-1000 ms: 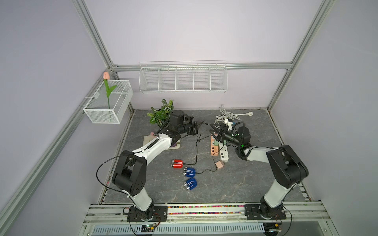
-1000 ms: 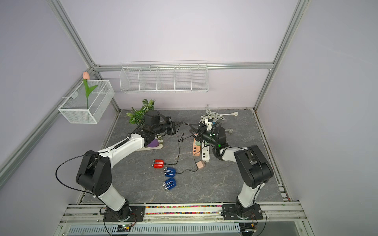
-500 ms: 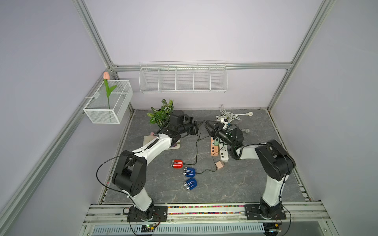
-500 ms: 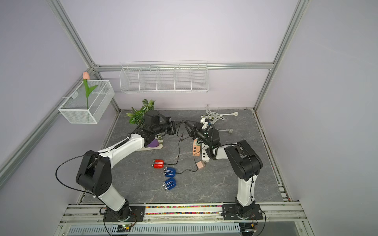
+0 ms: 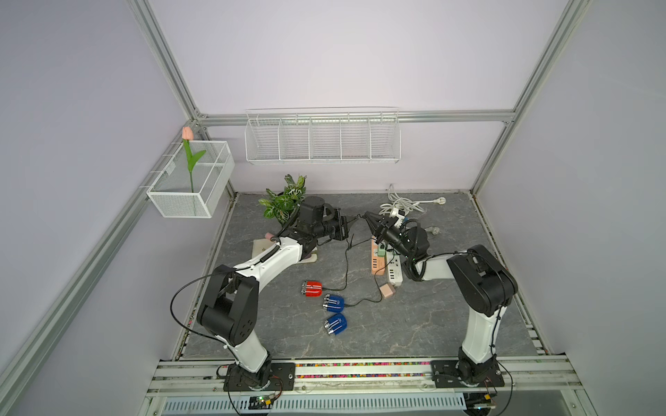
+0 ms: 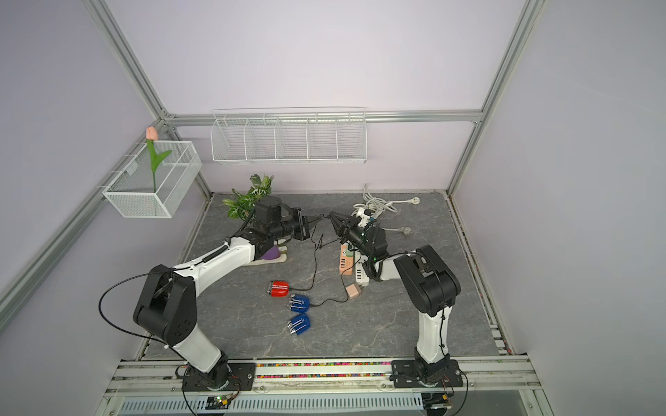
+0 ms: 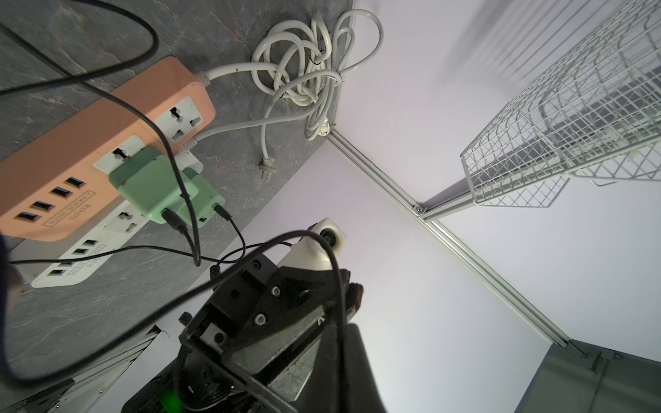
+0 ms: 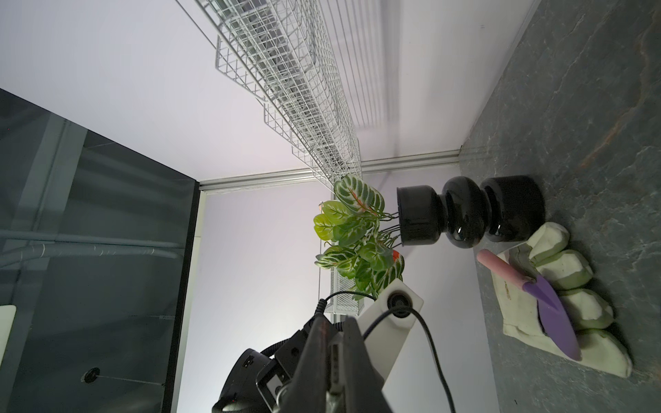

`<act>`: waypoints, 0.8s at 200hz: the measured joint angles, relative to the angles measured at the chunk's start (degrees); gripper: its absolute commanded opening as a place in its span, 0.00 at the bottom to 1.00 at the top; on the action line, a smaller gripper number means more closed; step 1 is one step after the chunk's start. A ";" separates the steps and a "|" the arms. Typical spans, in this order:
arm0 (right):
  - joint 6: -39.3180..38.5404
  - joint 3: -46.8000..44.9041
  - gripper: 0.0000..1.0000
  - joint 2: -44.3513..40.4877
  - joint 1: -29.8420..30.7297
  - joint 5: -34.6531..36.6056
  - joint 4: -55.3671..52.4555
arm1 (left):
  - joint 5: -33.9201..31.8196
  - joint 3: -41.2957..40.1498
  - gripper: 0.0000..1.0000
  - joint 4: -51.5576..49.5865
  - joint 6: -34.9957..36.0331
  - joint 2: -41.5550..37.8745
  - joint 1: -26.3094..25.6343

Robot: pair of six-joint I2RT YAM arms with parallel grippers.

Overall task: Charge the electric shaver
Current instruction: Pick up the charging cable from the center of the board.

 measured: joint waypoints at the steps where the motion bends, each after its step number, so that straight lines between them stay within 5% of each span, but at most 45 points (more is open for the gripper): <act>1: 0.00 0.02 0.07 0.00 0.00 0.00 0.04 | 0.00 -0.02 0.00 -0.02 0.02 -0.02 0.00; 31: -0.04 -0.46 0.07 -0.33 0.00 0.39 0.15 | -0.46 -0.66 0.00 -0.85 0.17 -1.07 0.00; 60: -0.26 -0.94 0.07 -1.97 0.00 0.50 -1.97 | -1.33 -0.46 0.54 -6.03 2.99 -3.34 -0.02; 76: -0.61 -0.94 0.07 -3.93 0.00 0.59 -5.16 | -2.16 1.33 0.68 -9.84 5.81 -4.00 -0.22; 115: -1.42 0.44 0.07 -8.26 0.17 0.11 -14.91 | -2.71 7.06 0.68 -13.68 11.96 -3.72 -1.57; 160: -1.38 3.72 0.07 -8.28 0.44 -1.16 -21.55 | -1.97 8.37 0.49 -13.22 15.26 0.07 -2.34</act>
